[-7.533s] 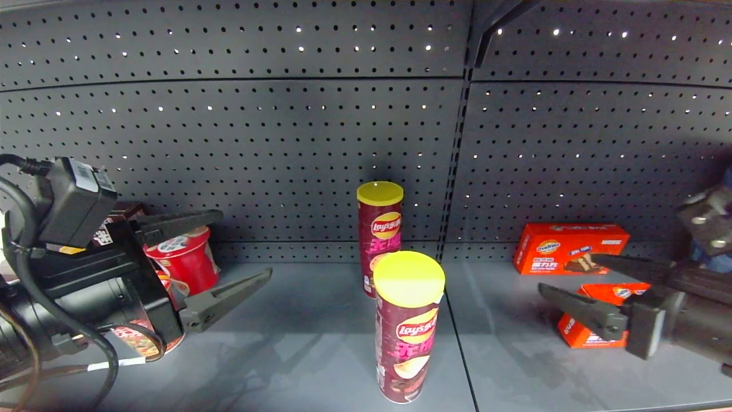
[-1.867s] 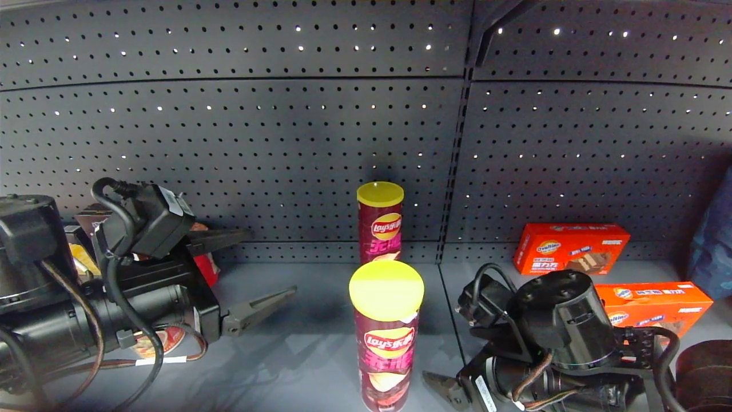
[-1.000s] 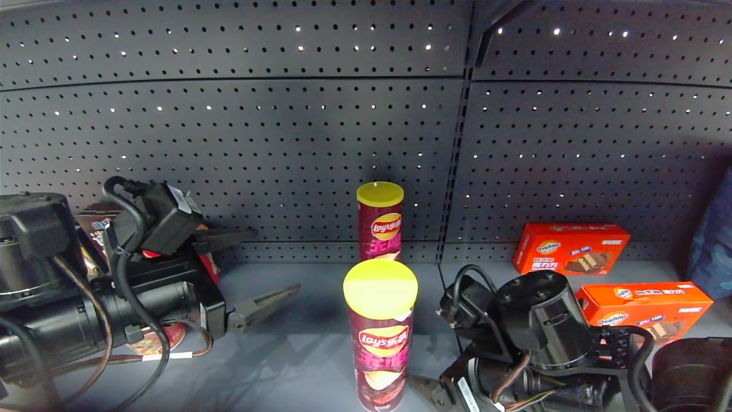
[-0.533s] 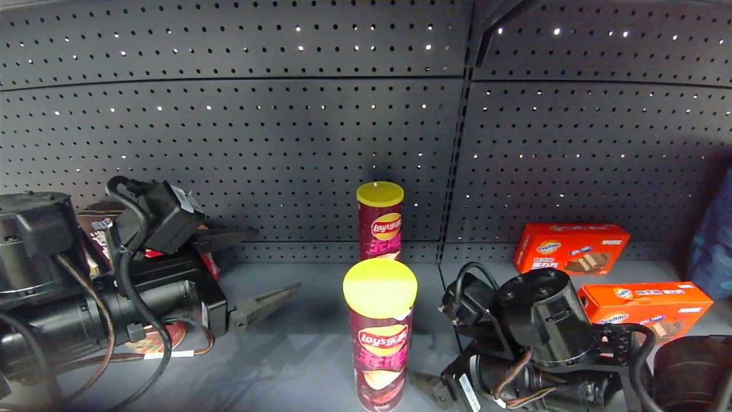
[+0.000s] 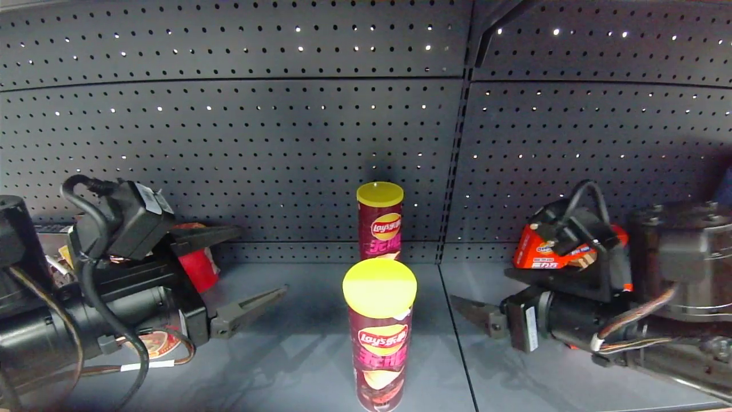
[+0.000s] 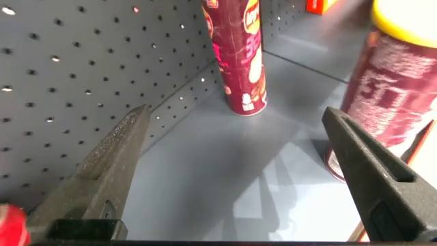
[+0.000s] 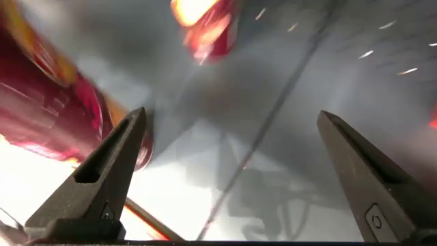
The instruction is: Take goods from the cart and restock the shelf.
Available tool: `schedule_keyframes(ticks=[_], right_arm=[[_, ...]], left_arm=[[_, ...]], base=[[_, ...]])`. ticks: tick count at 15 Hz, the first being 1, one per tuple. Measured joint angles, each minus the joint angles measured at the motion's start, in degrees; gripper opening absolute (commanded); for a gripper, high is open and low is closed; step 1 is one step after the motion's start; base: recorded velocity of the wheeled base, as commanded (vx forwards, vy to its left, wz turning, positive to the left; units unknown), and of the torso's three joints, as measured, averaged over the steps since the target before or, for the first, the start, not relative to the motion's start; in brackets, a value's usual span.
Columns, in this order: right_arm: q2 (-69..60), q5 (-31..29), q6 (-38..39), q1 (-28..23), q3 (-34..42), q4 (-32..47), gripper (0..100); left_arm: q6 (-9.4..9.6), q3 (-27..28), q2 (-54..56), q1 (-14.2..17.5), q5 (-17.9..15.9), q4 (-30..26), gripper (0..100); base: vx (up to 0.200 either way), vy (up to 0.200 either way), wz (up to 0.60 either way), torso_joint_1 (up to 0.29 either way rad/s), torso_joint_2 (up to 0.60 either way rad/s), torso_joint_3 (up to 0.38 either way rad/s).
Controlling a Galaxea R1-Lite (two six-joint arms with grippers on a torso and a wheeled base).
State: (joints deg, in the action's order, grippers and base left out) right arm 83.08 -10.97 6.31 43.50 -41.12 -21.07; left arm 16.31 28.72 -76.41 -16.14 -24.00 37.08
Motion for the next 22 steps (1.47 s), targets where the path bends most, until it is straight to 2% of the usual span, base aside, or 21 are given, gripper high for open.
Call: schedule_keyframes(ticks=[3, 6, 8, 12, 14, 16, 18, 19, 22], right_arm=[[-9.46, -0.85, 0.09, -4.50, 1.54, 2.44, 100], [-18.42, -1.10, 0.04, -10.42, 5.86, 4.07, 100], [-24.32, -2.13, -0.05, -13.10, 8.13, 7.91, 100], [-35.69, -13.00, -0.18, -14.81, 9.73, 15.71, 100], [-40.66, -16.86, -0.09, -17.68, 10.78, 20.47, 100], [-45.00, -18.03, -0.07, -24.15, 12.41, 23.66, 100], [-48.96, -18.18, -0.16, -33.39, 14.34, 27.11, 100], [-51.53, -18.18, -0.20, -38.10, 15.49, 29.87, 100], [-59.33, -17.87, -0.27, -47.30, 19.46, 34.83, 100]], left_arm=[[-0.90, -1.44, 5.63, 0.27, 4.82, -0.44, 100], [-2.99, -5.11, 12.14, 1.62, 6.19, -0.55, 100], [-3.43, -8.13, 16.63, 3.33, 7.14, -0.61, 100], [-3.60, -11.56, 24.49, 4.77, 15.27, -0.57, 100], [-3.75, -13.51, 28.12, 4.84, 18.46, -0.60, 100], [-3.83, -16.08, 32.17, 4.90, 22.50, -0.66, 100], [-3.84, -19.32, 36.58, 4.90, 26.10, -1.89, 100], [-3.86, -20.71, 39.31, 4.95, 27.53, -4.60, 100], [-4.06, -22.83, 48.60, 5.45, 30.70, -16.77, 100]], base=[[0.000, 0.000, 0.00, 0.000, 0.00, 0.000], [0.000, 0.000, 0.00, 0.000, 0.00, 0.000], [0.000, 0.000, 0.00, 0.000, 0.00, 0.000], [0.000, 0.000, 0.00, 0.000, 0.00, 0.000], [0.000, 0.000, 0.00, 0.000, 0.00, 0.000], [0.000, 0.000, 0.00, 0.000, 0.00, 0.000], [0.000, 0.000, 0.00, 0.000, 0.00, 0.000], [0.000, 0.000, 0.00, 0.000, 0.00, 0.000], [0.000, 0.000, 0.00, 0.000, 0.00, 0.000]])
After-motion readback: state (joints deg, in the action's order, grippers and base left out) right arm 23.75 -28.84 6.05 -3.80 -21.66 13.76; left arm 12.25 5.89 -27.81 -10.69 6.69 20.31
